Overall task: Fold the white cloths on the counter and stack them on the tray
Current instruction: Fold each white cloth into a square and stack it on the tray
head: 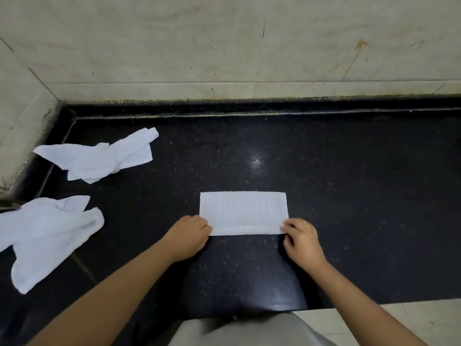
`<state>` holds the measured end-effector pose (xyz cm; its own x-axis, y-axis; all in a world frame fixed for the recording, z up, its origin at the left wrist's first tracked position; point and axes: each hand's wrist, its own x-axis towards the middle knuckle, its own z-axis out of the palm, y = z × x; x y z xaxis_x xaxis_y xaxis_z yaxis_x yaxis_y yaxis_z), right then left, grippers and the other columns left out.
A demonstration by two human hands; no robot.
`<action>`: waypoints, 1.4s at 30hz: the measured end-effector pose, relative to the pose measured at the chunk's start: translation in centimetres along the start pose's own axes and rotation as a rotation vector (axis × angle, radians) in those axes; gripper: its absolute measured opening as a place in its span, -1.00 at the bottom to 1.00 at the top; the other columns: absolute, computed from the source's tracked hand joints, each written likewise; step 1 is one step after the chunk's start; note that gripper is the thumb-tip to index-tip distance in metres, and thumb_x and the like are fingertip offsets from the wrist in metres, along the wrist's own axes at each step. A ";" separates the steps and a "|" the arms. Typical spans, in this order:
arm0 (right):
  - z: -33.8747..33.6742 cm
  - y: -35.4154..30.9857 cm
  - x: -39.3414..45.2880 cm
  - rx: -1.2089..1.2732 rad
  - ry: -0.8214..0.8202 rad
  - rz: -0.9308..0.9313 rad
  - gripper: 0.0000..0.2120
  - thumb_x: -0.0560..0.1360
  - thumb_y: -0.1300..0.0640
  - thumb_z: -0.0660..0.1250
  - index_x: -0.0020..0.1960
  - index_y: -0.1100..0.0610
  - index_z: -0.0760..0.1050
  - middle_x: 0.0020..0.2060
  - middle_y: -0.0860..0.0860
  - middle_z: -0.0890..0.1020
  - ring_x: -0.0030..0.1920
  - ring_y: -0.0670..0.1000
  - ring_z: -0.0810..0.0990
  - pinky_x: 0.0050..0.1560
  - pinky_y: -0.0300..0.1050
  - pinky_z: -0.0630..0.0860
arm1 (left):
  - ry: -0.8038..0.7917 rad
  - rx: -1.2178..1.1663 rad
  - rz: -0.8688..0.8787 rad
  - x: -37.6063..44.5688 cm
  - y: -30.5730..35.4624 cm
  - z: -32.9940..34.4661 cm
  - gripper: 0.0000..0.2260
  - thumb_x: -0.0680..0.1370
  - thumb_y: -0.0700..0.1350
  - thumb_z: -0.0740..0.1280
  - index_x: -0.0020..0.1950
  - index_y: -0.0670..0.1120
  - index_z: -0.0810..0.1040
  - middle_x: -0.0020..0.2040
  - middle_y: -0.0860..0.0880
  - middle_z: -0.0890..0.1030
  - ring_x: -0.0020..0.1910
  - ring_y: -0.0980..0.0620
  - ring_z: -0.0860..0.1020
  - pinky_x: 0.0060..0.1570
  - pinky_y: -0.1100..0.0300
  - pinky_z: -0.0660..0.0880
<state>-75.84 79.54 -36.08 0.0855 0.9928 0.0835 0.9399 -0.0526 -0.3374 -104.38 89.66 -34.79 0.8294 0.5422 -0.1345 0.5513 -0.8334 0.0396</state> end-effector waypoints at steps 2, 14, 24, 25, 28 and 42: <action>-0.8 -0.9 0.6 0.064 0.054 0.148 -0.77 0.23 0.41 0.48 -0.12 0.29 0.63 -0.14 0.17 0.66 -0.11 0.24 0.62 -0.03 0.13 0.51 | 0.106 -0.028 -0.038 0.7 -0.2 -0.4 -0.77 0.40 -0.03 0.18 -0.24 -0.06 0.61 -0.29 0.03 0.61 -0.35 0.05 0.58 -0.41 0.27 0.52; -0.5 -3.6 3.9 0.032 -0.271 0.849 -0.80 0.51 0.08 0.21 -0.05 0.22 0.46 0.00 0.14 0.57 0.02 0.15 0.54 0.01 -0.03 0.47 | -0.150 -0.202 -0.537 5.9 2.2 1.1 -0.40 0.62 0.14 -0.07 0.52 -0.17 -0.17 0.54 -0.12 -0.20 0.52 -0.05 -0.23 0.47 0.03 -0.26; -3.0 -7.9 4.9 0.527 0.166 0.690 -0.93 0.44 0.33 0.23 -0.18 0.20 0.38 -0.34 0.01 0.46 -0.29 0.01 0.41 -0.41 -0.22 0.26 | -0.096 -0.326 -0.514 5.1 1.6 0.3 -0.42 0.63 0.10 -0.07 0.52 -0.18 -0.18 0.54 -0.10 -0.21 0.51 -0.01 -0.25 0.45 0.09 -0.29; -3.2 -9.0 5.3 0.570 0.211 0.628 -0.92 0.45 0.33 0.24 -0.18 0.19 0.39 -0.35 -0.02 0.45 -0.31 -0.02 0.40 -0.40 -0.33 0.29 | -0.040 -0.352 -0.526 4.7 1.2 0.2 -0.44 0.64 0.08 -0.05 0.52 -0.17 -0.16 0.54 -0.09 -0.19 0.51 0.00 -0.23 0.45 0.10 -0.29; -2.6 -12.8 6.0 0.599 0.273 0.417 -0.89 0.44 0.34 0.28 -0.10 0.16 0.46 -0.24 -0.02 0.50 -0.26 -0.07 0.43 -0.26 -0.47 0.35 | 0.117 -0.358 -0.584 2.1 -0.2 0.1 -0.46 0.64 0.03 0.00 0.52 -0.18 -0.07 0.55 -0.10 -0.09 0.52 0.00 -0.17 0.44 0.14 -0.28; 6.0 -15.8 3.4 0.192 -0.008 -0.085 -0.82 0.38 0.31 0.27 -0.09 0.31 0.61 -0.20 0.15 0.68 -0.16 0.17 0.64 0.04 -0.22 0.34 | 0.003 -0.306 -0.684 -4.5 -2.5 2.8 -0.46 0.64 0.06 -0.03 0.52 -0.18 -0.05 0.55 -0.11 -0.08 0.53 -0.01 -0.14 0.48 0.08 -0.20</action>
<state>-92.35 84.37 -36.11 0.0050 0.9937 0.1118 0.8631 0.0521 -0.5023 -109.72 89.04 -37.04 0.2928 0.9293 -0.2251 0.9441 -0.2437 0.2219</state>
